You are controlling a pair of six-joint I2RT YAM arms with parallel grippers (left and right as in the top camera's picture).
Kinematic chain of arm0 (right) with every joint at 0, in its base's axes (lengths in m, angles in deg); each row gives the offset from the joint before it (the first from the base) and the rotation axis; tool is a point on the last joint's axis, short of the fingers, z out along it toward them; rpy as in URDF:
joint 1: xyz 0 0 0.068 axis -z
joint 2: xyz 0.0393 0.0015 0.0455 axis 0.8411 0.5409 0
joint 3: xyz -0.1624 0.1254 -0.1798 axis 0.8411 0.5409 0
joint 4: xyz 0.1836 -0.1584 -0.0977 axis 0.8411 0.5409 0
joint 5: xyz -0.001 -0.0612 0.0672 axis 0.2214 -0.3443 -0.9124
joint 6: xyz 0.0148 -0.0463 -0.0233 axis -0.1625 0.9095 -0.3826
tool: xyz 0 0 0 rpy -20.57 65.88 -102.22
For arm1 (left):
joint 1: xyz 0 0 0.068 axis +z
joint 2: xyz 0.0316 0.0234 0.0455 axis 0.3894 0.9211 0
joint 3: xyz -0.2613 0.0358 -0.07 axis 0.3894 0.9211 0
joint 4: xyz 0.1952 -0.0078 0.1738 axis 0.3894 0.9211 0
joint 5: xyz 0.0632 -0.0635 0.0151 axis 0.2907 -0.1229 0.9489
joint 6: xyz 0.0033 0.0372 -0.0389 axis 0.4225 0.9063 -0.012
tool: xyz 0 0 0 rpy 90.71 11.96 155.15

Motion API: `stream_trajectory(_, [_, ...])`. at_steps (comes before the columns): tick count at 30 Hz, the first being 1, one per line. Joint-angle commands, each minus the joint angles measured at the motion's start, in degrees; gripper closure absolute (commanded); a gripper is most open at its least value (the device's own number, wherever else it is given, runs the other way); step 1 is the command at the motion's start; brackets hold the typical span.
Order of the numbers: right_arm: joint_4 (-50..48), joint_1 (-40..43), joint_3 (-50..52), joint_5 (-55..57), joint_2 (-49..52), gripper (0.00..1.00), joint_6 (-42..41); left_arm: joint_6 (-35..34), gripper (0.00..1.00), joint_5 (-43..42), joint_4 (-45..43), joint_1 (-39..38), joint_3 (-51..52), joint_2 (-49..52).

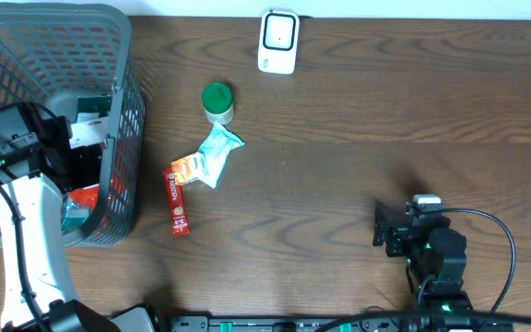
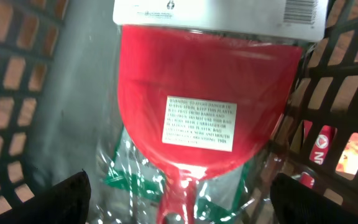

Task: Scan the item barcode
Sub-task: 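Lower the left gripper onto the clear bag holding the red dustpan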

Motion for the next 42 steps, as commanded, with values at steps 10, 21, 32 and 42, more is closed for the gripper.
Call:
stream_trajectory(10, [0.0, -0.4, 0.1, 0.4, -0.1, 0.01, -0.8, -9.4, 0.08, -0.3, 9.1, 0.2, -0.7, 0.1])
stream_trajectory(21, [0.1, -0.4, 0.1, 0.4, -0.1, 0.01, -0.8, -9.5, 0.08, 2.8, 9.5, 0.2, 1.9, 0.2])
stream_trajectory(32, [0.0, -0.4, 0.1, 0.4, -0.1, 0.01, -0.8, -13.4, 0.08, 12.2, 8.2, 0.2, 2.8, 1.9])
stream_trajectory(42, [-0.2, -0.4, 0.1, 0.4, -0.1, 0.01, -0.8, -14.4, 0.08, 12.2, 7.4, 0.2, 3.0, 11.8])
